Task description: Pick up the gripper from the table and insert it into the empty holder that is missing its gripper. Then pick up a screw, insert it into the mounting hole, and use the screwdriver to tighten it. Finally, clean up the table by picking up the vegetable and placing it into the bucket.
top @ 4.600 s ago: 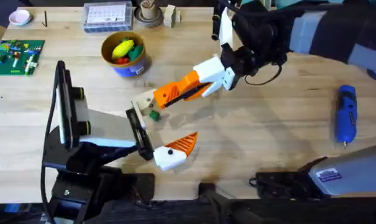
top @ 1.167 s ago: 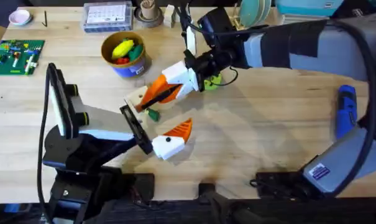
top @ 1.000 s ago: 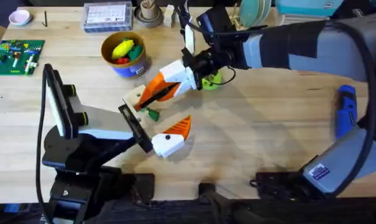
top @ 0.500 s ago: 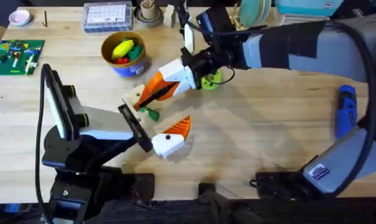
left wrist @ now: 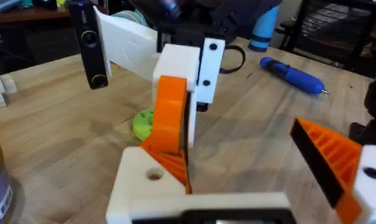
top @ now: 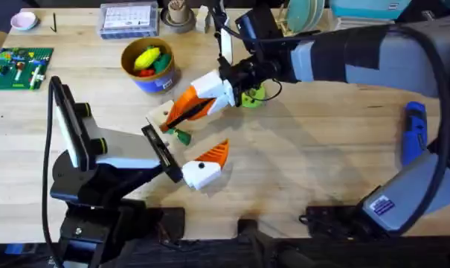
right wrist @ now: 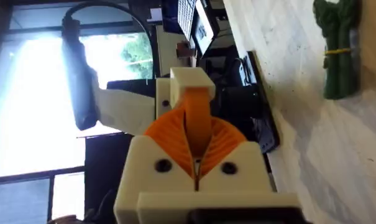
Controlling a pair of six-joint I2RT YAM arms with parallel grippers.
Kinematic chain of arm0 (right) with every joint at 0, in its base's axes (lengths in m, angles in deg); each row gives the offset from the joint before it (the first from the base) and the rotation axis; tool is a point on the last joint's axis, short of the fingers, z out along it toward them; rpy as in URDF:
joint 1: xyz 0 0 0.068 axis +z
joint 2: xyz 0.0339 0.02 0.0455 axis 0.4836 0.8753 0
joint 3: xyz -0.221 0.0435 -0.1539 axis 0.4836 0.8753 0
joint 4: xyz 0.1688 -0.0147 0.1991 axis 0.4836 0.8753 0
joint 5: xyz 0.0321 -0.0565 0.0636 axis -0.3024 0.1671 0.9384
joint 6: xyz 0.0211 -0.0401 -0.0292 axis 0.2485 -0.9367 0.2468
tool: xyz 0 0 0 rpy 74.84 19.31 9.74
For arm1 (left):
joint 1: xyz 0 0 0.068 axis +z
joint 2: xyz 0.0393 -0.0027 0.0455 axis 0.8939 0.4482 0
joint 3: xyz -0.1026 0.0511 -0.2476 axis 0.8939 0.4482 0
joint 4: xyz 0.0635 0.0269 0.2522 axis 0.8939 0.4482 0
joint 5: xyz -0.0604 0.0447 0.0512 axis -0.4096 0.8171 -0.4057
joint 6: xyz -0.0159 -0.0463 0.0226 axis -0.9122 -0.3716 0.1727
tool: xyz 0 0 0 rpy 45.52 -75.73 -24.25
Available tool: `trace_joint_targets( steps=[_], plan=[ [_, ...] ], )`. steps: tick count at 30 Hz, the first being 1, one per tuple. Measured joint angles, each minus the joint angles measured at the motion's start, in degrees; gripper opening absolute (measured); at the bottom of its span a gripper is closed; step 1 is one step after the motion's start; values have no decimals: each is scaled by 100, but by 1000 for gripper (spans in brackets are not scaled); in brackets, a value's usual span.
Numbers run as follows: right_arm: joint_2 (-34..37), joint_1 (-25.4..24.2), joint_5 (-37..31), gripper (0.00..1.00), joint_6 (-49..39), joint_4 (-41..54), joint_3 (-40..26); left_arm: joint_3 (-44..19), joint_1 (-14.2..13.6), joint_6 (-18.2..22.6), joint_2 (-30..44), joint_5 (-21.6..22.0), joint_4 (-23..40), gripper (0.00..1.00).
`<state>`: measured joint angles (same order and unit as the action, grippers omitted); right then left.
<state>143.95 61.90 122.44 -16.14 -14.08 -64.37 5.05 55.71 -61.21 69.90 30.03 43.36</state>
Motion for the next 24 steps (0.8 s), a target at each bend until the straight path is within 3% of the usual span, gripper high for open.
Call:
trace_joint_targets(
  steps=[3,13,19,21,24],
  plan=[
    [0,-28,111,13,-78,16,0,-2,-2,67,0,-51,6,993],
    [47,-54,315,274,-198,37,6,-7,-12,190,-2,-214,18,993],
    [48,-12,401,367,-231,32,7,-7,-60,198,-2,-410,38,993],
    [48,1,459,488,-242,32,7,-7,-68,194,0,-469,50,993],
    [48,1,523,570,-243,27,7,-7,-68,191,0,-510,54,993]
  ],
)
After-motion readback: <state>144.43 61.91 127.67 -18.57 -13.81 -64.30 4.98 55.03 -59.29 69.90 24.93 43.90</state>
